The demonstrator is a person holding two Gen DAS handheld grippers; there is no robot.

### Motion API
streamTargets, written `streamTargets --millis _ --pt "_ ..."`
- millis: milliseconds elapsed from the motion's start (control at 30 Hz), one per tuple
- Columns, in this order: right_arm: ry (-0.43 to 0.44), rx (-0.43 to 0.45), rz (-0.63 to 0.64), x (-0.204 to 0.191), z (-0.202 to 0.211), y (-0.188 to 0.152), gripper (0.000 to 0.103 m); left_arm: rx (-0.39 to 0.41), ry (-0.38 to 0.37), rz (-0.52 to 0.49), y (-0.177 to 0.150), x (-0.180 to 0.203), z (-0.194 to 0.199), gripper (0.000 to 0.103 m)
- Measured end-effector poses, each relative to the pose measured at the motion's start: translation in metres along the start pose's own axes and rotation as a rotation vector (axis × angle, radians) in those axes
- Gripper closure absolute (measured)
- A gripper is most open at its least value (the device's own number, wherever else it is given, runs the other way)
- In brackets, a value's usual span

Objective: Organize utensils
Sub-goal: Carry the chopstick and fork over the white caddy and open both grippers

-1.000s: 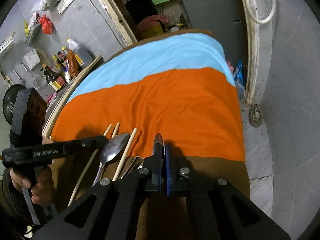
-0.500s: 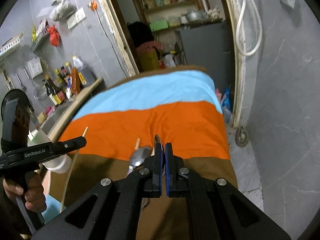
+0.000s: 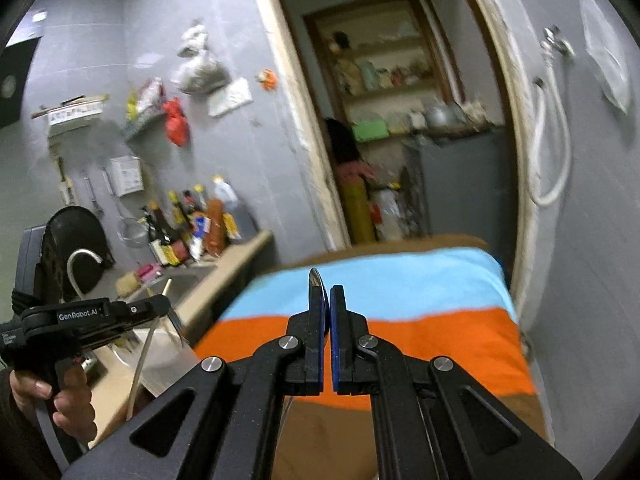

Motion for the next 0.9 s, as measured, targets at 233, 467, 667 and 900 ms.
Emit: streamTargets --millis 233,467,667,900 --pt "0.062 0.073 0.020 -0.076 -0.016 0.020 0.100 0.118 0.026 0.020 0.049 -0.049 0.042 0.098" --pt "0.087 0.161 -0.006 -0.122 -0.032 0.027 0.100 0.231 0.052 0.031 0.081 -0.088 0.060 0.098" --pt "0.063 0.261 -0.036 -0.141 -0.045 0.024 0.100 0.331 0.122 0.013 0.096 -0.122 0.057 0.098" --pt "0.017 0.306 0.042 -0.161 -0.058 0.003 0.100 0.409 0.161 -0.020 0.091 -0.139 0.042 0.098"
Point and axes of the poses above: each gripper's, at about its wrist camera, not at the fingertips, and z roughly against the way its jaws point, x to its right, y to its top, the point moved 8 cm from there along -z, roughly the way its jaws point, and after that the axes turned 7 degrees about -y, right-handed, at the moved point
